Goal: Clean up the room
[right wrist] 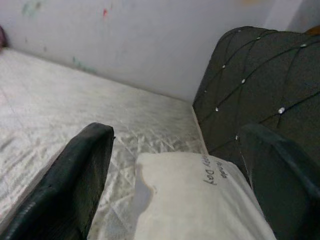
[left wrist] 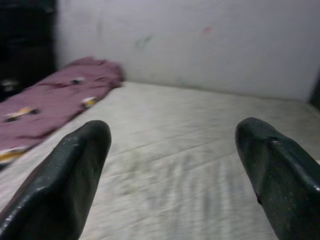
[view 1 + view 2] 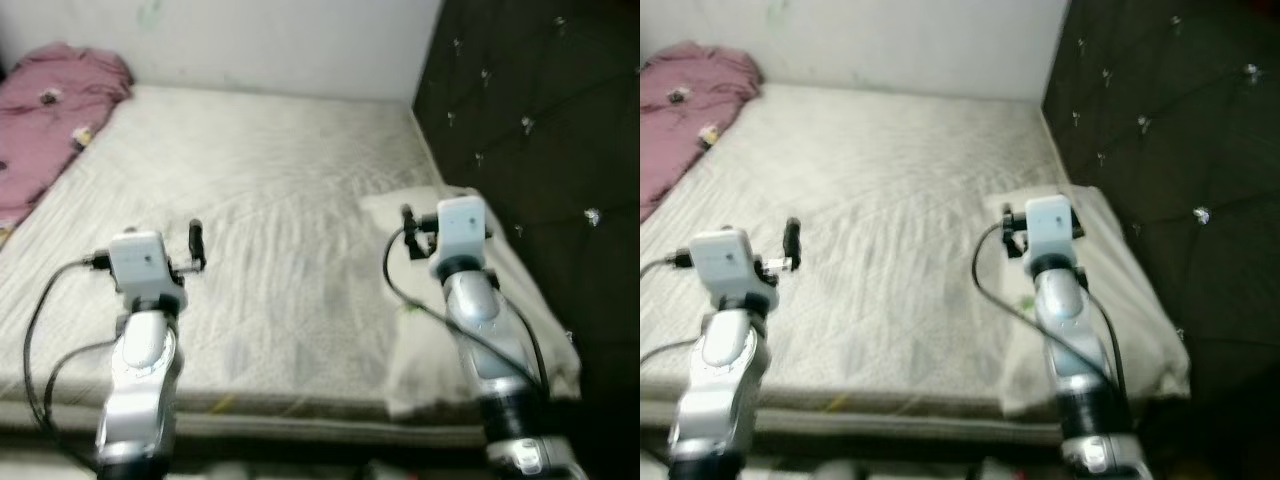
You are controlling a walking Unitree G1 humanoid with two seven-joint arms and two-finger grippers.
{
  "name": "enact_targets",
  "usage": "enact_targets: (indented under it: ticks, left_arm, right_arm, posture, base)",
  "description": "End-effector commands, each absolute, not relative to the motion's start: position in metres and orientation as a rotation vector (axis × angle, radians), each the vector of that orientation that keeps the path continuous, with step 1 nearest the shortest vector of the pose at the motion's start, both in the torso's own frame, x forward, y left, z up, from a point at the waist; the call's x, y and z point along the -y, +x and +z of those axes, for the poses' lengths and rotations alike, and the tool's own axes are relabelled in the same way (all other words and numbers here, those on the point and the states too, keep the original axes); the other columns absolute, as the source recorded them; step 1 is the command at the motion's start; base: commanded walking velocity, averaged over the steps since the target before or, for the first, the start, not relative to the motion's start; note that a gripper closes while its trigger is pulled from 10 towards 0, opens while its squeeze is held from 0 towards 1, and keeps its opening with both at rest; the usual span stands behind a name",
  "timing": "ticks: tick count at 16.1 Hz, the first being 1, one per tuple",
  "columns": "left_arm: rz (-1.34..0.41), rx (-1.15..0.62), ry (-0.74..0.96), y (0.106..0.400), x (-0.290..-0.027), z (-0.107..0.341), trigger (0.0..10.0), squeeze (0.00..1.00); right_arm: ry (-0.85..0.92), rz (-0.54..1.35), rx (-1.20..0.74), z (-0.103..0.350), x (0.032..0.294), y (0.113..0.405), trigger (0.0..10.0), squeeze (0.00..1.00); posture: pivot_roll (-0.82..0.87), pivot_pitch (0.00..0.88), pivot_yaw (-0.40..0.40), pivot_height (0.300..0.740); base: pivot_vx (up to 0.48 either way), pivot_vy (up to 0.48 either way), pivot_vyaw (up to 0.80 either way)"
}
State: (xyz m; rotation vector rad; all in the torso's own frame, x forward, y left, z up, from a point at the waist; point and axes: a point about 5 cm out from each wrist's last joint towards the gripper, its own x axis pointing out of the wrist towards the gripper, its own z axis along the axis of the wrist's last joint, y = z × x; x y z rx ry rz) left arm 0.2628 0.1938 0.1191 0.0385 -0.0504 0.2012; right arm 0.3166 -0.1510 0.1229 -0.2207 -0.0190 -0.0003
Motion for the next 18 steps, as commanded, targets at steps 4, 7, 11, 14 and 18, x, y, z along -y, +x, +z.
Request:
enact_targets:
  ticks: [4,7,11,14,18]
  left_arm:
    - [0.196,0.051,0.022,0.257,-0.190,0.120,10.0,0.00]
    - [0.191,0.035,0.022,0.253,-0.189,0.117,10.0,0.00]
    - [0.187,0.030,0.024,0.250,-0.189,0.118,10.0,0.00]
    - [0.177,0.037,0.030,0.247,-0.189,0.119,10.0,0.00]
    - [0.162,0.033,0.049,0.243,-0.187,0.117,10.0,0.00]
  right_arm:
    - [-0.216,-0.012,0.001,0.117,0.154,0.309,10.0,0.00]
    - [-0.168,-0.002,-0.048,0.108,0.157,0.298,10.0,0.17]
    - [-0.149,0.036,-0.105,0.100,0.153,0.292,10.0,1.00]
    - [-0.107,0.038,-0.146,0.096,0.154,0.287,10.0,0.76]
    - [0.026,0.047,-0.222,0.089,0.153,0.276,10.0,0.07]
  posture:
    - [-0.02,0.000,-0.043,0.740]
    - [-0.02,0.000,-0.050,0.740]
    - [-0.02,0.000,-0.039,0.740]
    - [-0.02,0.000,-0.035,0.740]
    - [-0.03,0.000,-0.030,0.740]
  base:
    - [0.000,0.472,0.00]
    - [0.000,0.471,0.00]
    - [0.000,0.470,0.00]
    - [0.000,0.469,0.00]
    - [0.000,0.281,0.00]
